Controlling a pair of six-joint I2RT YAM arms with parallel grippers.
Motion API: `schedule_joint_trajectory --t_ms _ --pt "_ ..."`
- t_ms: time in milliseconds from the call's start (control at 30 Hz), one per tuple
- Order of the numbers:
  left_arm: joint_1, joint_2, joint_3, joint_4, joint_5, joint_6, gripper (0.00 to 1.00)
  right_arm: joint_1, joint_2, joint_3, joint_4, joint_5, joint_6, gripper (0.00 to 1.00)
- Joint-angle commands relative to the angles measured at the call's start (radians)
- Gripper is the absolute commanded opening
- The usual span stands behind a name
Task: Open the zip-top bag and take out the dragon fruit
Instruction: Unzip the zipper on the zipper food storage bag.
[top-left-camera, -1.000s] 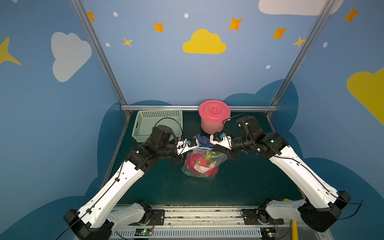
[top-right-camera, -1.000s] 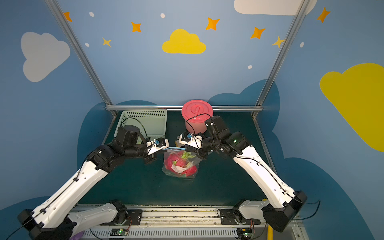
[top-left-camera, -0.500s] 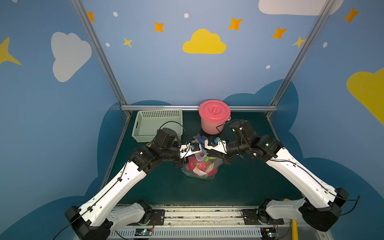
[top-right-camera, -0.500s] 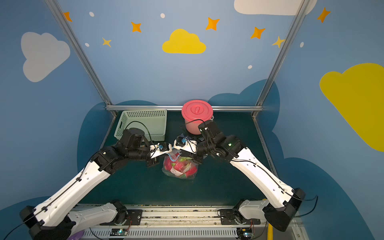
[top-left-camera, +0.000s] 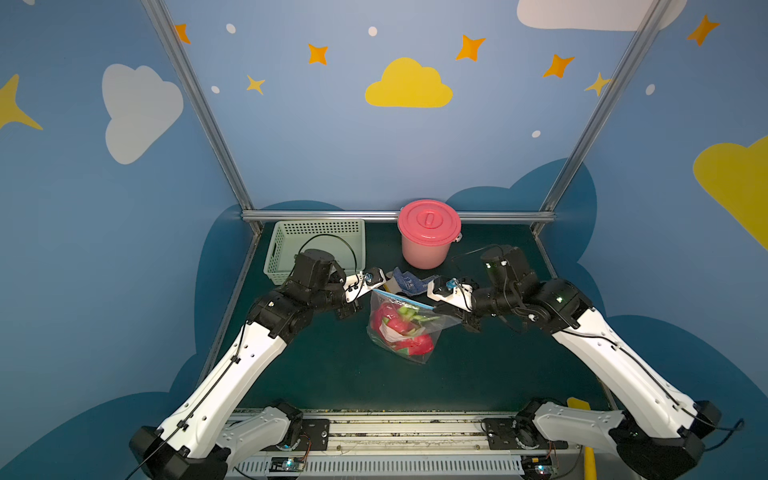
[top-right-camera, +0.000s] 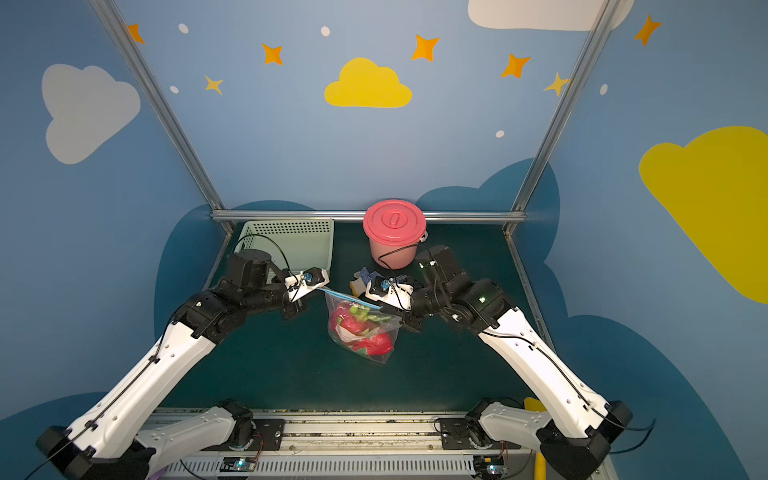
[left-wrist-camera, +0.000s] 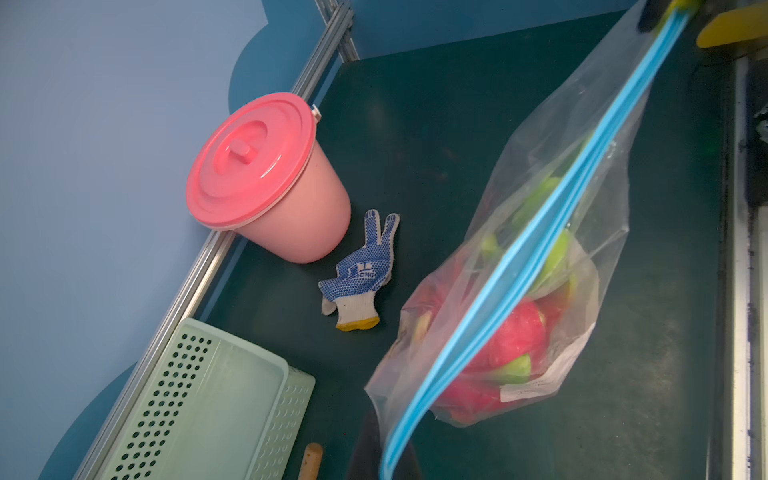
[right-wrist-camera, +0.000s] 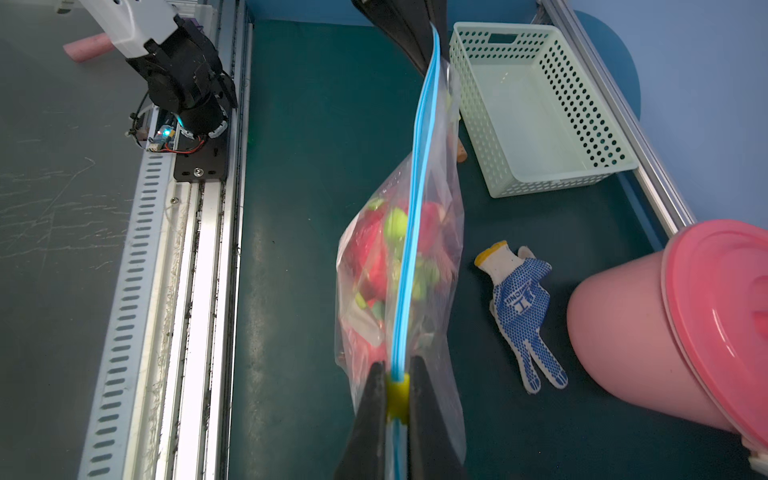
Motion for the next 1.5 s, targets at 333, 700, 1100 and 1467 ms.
schedule_joint_trajectory --t_ms 333,700,1100,1467 --pt "0.052 0.004 0.051 -0.026 -0.031 -0.001 0.03 -0.089 -0.141 -0.09 -0.142 0.003 -0.016 0.06" --pt "-0.033 0.053 0.075 -0.125 0.043 0.046 0.03 -0.1 -0.138 -0.109 -0.039 -0.09 0.031 0.06" --pt "-0.082 0.055 0.049 -0.086 0.056 -0.001 0.04 -0.081 -0.113 -0.099 -0.03 -0.094 0.041 0.06" --pt "-0.075 -0.038 0.099 -0.05 -0.117 -0.727 1.0 -0.08 -0.103 -0.099 -0.018 -0.078 0.053 0.06"
